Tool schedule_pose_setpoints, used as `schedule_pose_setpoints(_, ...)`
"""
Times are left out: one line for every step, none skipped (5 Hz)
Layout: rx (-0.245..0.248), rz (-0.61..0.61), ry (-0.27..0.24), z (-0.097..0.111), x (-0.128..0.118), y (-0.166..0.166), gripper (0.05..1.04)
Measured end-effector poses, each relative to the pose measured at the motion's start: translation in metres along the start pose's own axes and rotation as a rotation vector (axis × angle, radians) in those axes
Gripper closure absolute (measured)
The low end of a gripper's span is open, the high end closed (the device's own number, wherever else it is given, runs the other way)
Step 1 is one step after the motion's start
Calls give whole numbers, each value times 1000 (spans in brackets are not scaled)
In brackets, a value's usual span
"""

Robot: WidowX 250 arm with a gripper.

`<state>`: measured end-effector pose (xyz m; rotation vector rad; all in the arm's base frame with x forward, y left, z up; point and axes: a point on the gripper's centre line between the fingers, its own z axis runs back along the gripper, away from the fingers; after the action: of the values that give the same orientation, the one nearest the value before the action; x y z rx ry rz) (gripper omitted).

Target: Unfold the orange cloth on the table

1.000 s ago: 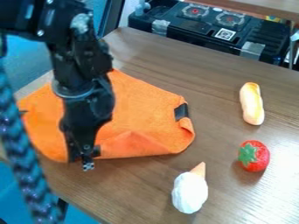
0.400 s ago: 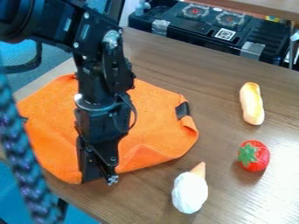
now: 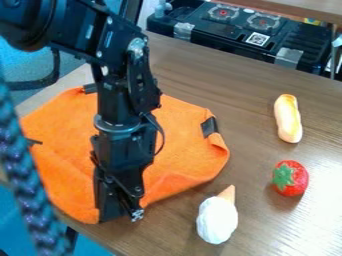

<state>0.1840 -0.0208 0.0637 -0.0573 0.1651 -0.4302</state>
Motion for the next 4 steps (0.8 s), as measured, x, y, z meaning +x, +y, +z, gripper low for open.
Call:
schedule_pose_setpoints(-86, -110, 87, -1, -5, -3, 857)
schedule_pose_setpoints(-162, -223, 167, 2, -14, -10, 595)
schedule_pose_setpoints(-259, -312, 221, 8, -18, -15, 289)
schedule_pose_setpoints(-312, -344, 193, 16, -17, -11, 83)
